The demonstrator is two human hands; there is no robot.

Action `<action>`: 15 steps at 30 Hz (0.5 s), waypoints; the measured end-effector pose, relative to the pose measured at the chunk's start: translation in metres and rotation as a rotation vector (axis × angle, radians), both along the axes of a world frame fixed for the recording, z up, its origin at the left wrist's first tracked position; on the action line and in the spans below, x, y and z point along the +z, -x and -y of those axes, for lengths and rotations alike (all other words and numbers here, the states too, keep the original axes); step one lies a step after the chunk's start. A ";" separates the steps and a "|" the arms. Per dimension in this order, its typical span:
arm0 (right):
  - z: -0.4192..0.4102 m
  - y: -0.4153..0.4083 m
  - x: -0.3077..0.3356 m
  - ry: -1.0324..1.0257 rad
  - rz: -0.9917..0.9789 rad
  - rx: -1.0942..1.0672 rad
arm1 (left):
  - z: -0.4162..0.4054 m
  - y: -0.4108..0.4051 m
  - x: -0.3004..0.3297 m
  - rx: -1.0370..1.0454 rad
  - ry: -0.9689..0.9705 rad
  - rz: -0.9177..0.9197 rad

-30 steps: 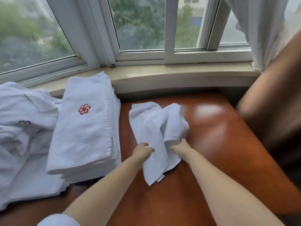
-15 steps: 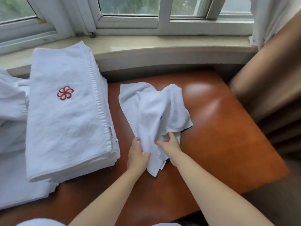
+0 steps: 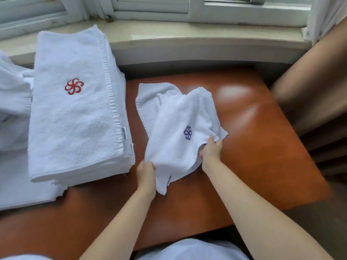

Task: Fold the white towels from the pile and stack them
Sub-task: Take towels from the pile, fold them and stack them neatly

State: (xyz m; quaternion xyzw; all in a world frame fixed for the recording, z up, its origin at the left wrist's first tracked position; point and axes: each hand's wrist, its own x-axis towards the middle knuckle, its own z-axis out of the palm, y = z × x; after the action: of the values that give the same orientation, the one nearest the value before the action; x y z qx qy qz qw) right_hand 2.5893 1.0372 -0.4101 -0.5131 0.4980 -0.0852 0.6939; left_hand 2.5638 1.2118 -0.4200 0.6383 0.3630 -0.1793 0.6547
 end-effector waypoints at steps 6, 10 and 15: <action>0.051 0.012 0.010 -0.013 0.061 -0.119 | 0.011 0.012 0.020 0.113 0.150 -0.090; 0.073 0.030 0.025 -0.046 0.114 -0.147 | 0.030 0.031 0.025 0.159 0.315 -0.066; 0.037 0.099 0.003 0.105 -0.008 0.547 | 0.045 0.052 0.019 0.192 0.247 -0.163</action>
State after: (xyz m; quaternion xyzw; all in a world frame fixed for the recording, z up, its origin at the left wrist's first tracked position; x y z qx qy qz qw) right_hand 2.4903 1.0006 -0.4074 -0.6641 0.3386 0.0813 0.6616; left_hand 2.5114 1.1665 -0.4013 0.4989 0.4494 -0.2104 0.7106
